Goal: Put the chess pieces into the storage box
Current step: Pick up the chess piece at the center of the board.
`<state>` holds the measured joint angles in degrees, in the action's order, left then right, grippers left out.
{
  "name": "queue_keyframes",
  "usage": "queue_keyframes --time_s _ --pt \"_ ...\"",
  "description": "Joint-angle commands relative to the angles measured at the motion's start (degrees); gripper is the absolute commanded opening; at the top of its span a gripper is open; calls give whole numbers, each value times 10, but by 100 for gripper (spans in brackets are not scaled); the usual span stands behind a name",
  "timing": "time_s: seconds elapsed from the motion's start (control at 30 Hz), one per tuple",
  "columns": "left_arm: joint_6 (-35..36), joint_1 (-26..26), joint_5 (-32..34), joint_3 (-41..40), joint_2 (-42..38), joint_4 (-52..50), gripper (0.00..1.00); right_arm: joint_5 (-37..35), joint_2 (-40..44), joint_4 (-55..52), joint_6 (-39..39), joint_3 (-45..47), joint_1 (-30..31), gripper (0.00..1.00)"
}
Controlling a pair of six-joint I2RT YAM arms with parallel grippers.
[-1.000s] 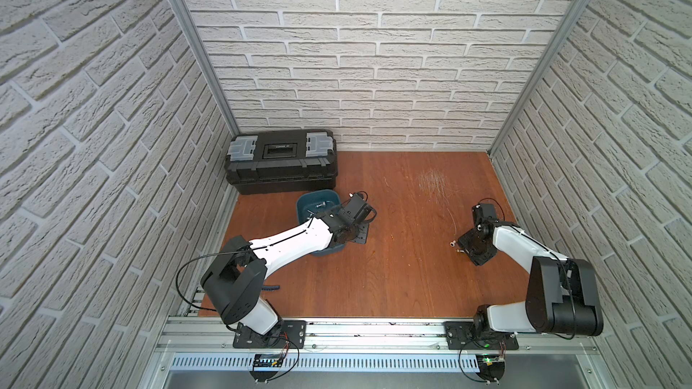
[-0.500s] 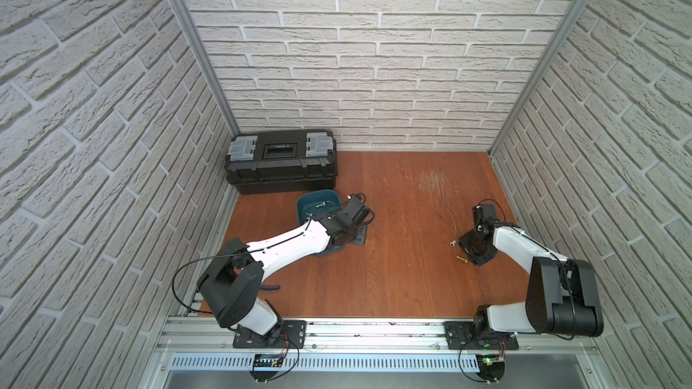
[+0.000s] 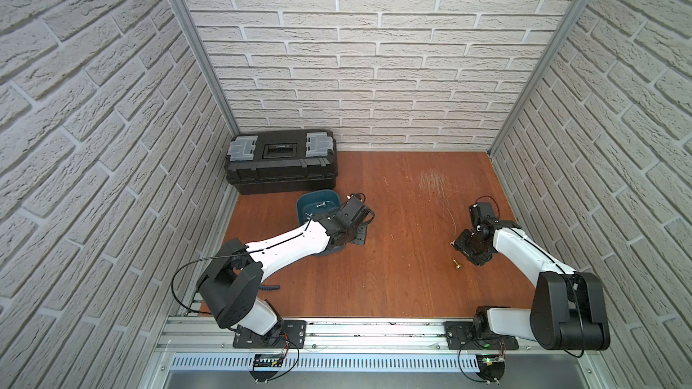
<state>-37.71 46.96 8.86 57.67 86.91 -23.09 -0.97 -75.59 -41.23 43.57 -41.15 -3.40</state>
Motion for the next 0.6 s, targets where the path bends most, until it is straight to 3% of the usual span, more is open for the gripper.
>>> queue_keyframes --time_s 0.0,0.57 --pt "-3 4 5 -6 4 18 39 10 6 -33 -53 -6 23 47" --pt "-18 12 8 -26 -3 27 39 48 -45 7 -72 28 74 33"
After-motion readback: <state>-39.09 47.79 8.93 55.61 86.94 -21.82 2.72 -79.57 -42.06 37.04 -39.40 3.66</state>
